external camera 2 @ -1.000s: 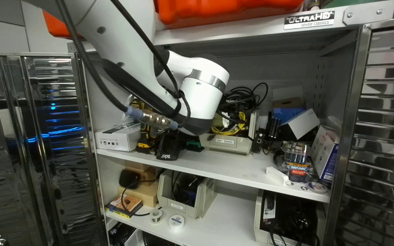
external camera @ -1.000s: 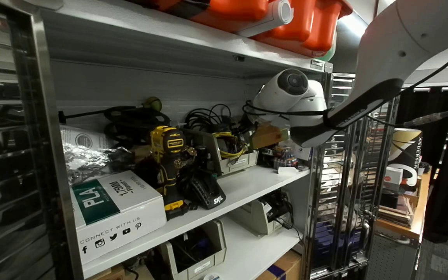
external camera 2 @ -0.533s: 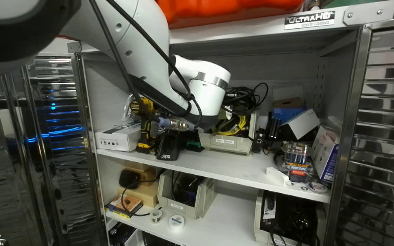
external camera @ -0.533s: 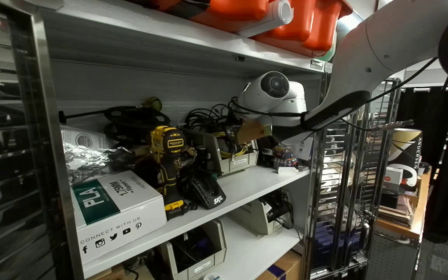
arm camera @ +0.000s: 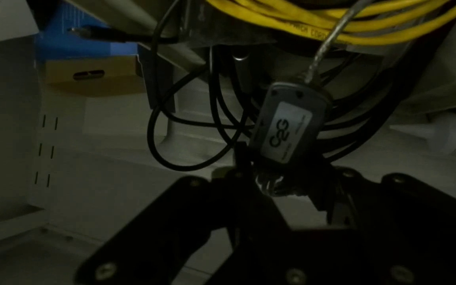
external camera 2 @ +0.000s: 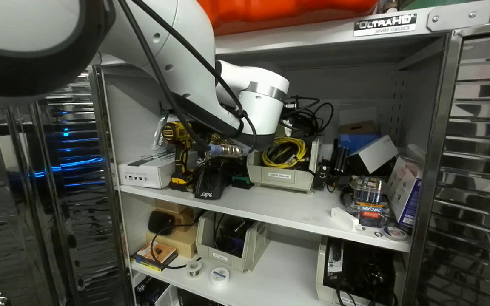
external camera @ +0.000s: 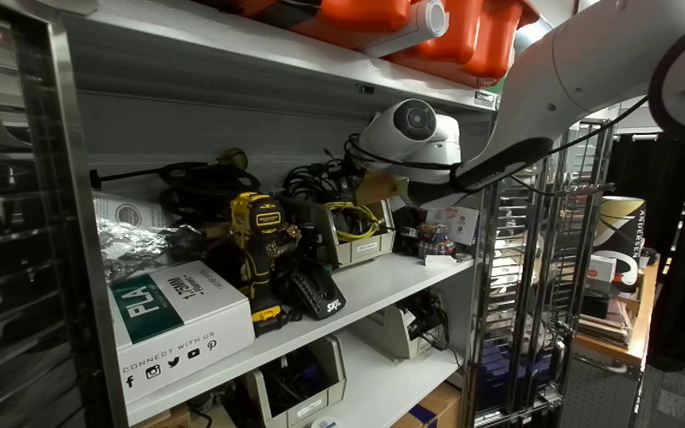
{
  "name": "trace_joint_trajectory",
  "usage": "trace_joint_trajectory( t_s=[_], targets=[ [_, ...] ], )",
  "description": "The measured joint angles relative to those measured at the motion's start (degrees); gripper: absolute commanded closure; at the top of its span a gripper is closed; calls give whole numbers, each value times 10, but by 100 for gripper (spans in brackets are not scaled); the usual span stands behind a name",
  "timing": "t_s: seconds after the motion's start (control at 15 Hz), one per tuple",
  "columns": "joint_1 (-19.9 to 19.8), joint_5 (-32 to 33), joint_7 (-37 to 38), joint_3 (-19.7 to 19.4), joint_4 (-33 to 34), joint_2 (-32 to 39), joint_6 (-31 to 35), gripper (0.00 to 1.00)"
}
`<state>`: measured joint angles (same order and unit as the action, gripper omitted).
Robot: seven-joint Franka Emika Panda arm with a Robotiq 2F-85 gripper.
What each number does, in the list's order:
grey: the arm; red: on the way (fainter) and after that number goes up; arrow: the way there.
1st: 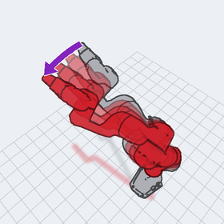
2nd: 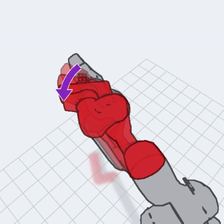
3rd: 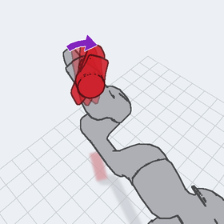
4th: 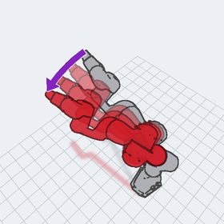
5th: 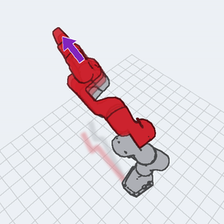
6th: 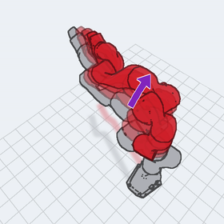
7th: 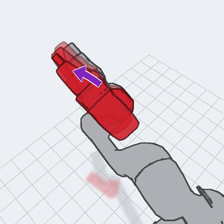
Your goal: Put the grey cable inside the tool box
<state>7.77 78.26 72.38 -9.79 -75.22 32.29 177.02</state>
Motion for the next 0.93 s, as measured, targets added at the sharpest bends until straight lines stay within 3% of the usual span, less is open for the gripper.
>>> trace_joint_trajectory(
  t_s=[0.27, 0.33, 0.47, 0.73, 0.93],
  targets=[
    [-22, -42, -78, 35, -14, 22, 3, 83],
    [-31, -58, -108, 50, -21, 28, 3, 40],
    [-52, -107, -181, 82, -33, 33, 2, 33],
    [-83, -206, -321, 135, -42, 33, -22, 2],
    [-113, -238, -379, 181, -42, 31, -53, 0]
  ],
)
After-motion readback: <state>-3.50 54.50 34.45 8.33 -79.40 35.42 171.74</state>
